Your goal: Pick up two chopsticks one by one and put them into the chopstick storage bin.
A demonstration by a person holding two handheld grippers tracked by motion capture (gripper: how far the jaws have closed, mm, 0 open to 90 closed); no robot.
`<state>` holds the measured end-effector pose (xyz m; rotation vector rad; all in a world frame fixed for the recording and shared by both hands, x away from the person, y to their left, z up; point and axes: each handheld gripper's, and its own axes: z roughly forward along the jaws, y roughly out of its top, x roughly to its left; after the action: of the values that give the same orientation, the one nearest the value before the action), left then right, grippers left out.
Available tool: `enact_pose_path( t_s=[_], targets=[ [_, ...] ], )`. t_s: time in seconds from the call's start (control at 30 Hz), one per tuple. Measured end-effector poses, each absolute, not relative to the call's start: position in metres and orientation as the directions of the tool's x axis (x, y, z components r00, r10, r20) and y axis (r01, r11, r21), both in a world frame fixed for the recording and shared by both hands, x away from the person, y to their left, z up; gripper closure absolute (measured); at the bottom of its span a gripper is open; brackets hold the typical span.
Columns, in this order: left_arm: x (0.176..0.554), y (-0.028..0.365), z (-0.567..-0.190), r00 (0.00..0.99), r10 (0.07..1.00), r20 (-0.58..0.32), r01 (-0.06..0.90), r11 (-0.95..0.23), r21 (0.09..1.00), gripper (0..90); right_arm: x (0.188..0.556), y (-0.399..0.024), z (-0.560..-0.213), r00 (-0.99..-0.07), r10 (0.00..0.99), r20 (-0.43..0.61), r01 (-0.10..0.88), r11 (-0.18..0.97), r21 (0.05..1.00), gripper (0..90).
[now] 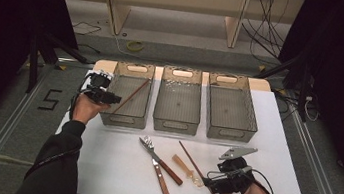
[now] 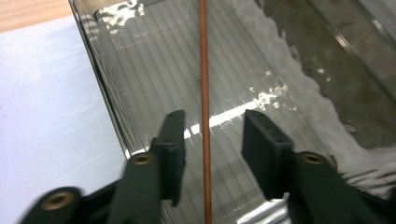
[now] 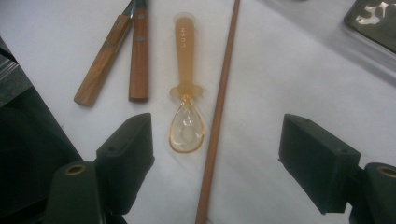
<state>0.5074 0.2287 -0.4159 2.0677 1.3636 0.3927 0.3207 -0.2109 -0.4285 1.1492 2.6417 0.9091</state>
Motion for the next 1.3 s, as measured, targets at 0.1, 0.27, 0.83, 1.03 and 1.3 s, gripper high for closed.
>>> enact_pose_path(
  t_s=[0.1, 0.27, 0.83, 1.03, 1.3],
  targets=[
    [0.502, 0.228, -0.410, 0.433, 0.894, -0.118, 0.715, -0.261, 0.649, 45.9, 0.321, -0.212, -0.428, -0.702, 0.702, 0.123, 0.629, 0.529, 0.570, 26.9],
    [0.486, 0.225, -0.400, 0.472, 0.865, -0.170, 0.683, -0.237, 0.691, 32.6, 0.321, -0.213, -0.428, -0.697, 0.707, 0.120, 0.634, 0.529, 0.564, 26.9],
    [0.416, 0.212, -0.408, 0.626, 0.756, -0.192, 0.552, -0.255, 0.794, 19.3, 0.321, -0.207, -0.433, -0.688, 0.722, 0.076, 0.675, 0.597, 0.434, 38.6],
    [0.400, 0.202, -0.415, 0.651, 0.739, -0.174, 0.519, -0.266, 0.812, 18.5, 0.320, -0.203, -0.436, -0.703, 0.709, 0.063, 0.673, 0.633, 0.382, 48.0],
    [0.376, 0.200, -0.436, 0.676, 0.717, -0.173, 0.510, -0.284, 0.812, 17.6, 0.320, -0.195, -0.444, -0.731, 0.682, 0.041, 0.661, 0.691, 0.294, 60.8]
  ],
)
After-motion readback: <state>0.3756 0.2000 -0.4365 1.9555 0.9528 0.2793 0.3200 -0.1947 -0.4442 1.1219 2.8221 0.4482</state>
